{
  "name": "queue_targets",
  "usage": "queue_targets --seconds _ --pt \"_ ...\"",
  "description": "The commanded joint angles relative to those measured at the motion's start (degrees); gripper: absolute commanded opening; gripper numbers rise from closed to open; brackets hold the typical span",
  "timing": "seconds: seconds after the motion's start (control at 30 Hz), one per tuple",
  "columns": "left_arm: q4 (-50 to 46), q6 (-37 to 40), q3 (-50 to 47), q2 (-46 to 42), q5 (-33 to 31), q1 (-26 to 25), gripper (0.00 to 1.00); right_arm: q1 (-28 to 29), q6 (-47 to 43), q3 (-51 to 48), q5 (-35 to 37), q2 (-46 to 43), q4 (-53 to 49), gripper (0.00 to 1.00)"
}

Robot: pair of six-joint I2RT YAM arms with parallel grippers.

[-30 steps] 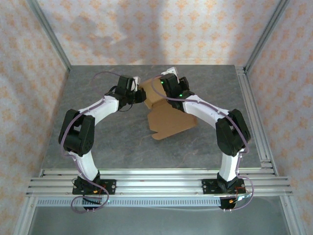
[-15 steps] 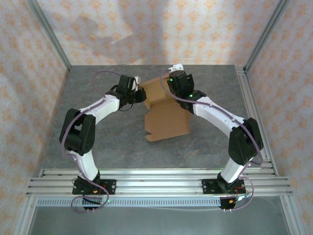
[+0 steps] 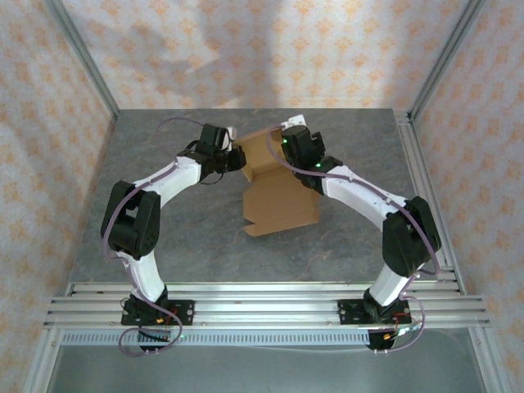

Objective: Fold the paper box

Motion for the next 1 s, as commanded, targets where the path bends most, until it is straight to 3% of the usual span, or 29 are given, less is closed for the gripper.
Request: queue_targets --seconds 0.0,0.23,0.3,0.5,0.6,0.63,0.7,0.77,0.83,0.97 --pt "-0.9 -1.2 2.0 0.8 -0.5 0.3 0.00 0.2 0.3 -2.9 2.0 -1.7 -0.6 0.67" --pt "-1.0 -2.6 2.1 1.0 0.3 0.6 0.00 0.1 -2.7 -4.2 4.5 -1.2 -1.2 0.55" --pt "-1.0 -2.9 2.0 0.9 0.6 0.6 0.00 0.1 -3.5 -3.6 5.1 -0.4 -1.7 0.45" --pt "-0.9 -3.4 1.5 0.5 0.5 0.7 0.00 0.2 -3.7 -2.2 4.8 -0.3 -1.9 0.00" --pt "-1.1 -3.5 1.6 0.8 0.5 0.7 0.00 0.2 -3.2 -1.9 4.0 -0.8 -1.9 0.00" --pt "-1.1 -3.5 1.6 0.9 0.4 0.7 0.00 0.2 -2.9 -1.8 3.5 -1.2 -1.9 0.04" --pt "-1.1 -3.7 1.6 0.9 0.3 0.7 0.00 0.2 -2.3 -1.9 2.7 -1.8 -1.6 0.31" --pt "-1.2 -3.7 1.6 0.9 0.1 0.7 0.00 0.2 -1.5 -2.3 1.7 -2.8 -1.0 0.48" --pt "-1.5 -3.7 1.6 0.9 -0.2 0.7 0.00 -0.1 -0.5 -2.5 -0.1 -4.0 -0.6 0.58" --pt "-2.5 -3.2 1.6 0.9 -1.0 0.7 0.00 -1.0 2.1 -3.2 -4.6 -6.6 -0.1 0.69"
